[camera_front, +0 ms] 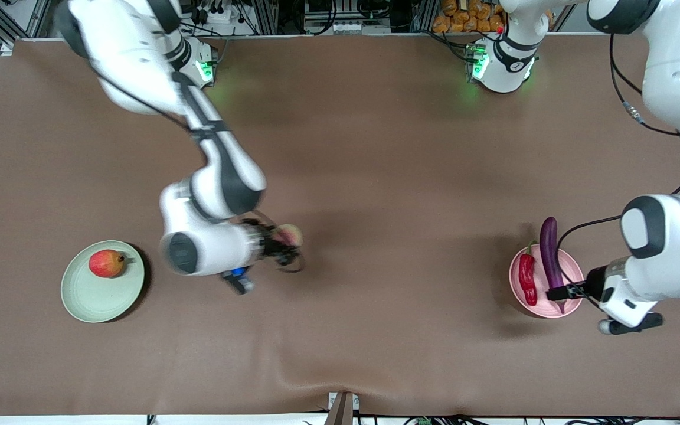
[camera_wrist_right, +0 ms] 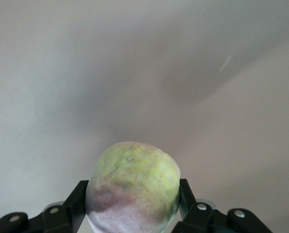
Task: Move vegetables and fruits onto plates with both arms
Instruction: 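Grasp the peach with the right gripper while the left gripper releases the chili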
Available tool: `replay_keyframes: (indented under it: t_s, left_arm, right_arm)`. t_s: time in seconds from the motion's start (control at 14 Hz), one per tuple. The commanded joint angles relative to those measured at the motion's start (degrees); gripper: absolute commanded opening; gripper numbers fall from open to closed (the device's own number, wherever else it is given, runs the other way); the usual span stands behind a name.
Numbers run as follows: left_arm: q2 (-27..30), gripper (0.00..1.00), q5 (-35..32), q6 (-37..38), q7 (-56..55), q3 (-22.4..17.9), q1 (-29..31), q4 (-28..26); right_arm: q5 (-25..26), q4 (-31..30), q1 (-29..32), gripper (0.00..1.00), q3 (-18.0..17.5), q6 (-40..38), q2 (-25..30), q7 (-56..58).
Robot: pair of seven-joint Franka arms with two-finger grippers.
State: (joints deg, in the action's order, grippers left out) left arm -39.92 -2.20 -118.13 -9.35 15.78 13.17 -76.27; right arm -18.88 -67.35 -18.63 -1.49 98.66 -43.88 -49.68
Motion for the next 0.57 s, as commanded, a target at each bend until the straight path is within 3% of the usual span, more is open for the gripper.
replay_keyframes:
  t_s: [0.0,0.21,0.36,0.5]
  left_arm:
    - [8.0,1.00,-0.4,4.4,-0.1,-0.7,0.8,-1.5]
    - [14.2,1.00,-1.6,11.2,0.8,-0.9,2.7,-1.5]
    - [19.1,1.00,-3.8,16.6,1.1,-0.9,2.7,-1.4]
    - [24.0,1.00,-3.9,21.9,-1.0,-0.4,2.5,-1.6]
  right_arm:
    - [7.2,-1.5,7.7,0.00,-0.6,-5.4,2.0,16.0]
    - [9.9,-1.5,16.9,0.00,-0.6,-6.3,1.7,33.6]
    - [14.7,-1.4,20.2,0.00,-0.5,-4.9,1.1,41.9]
    - [18.0,-2.1,23.9,0.00,-0.5,2.5,-0.3,50.1]
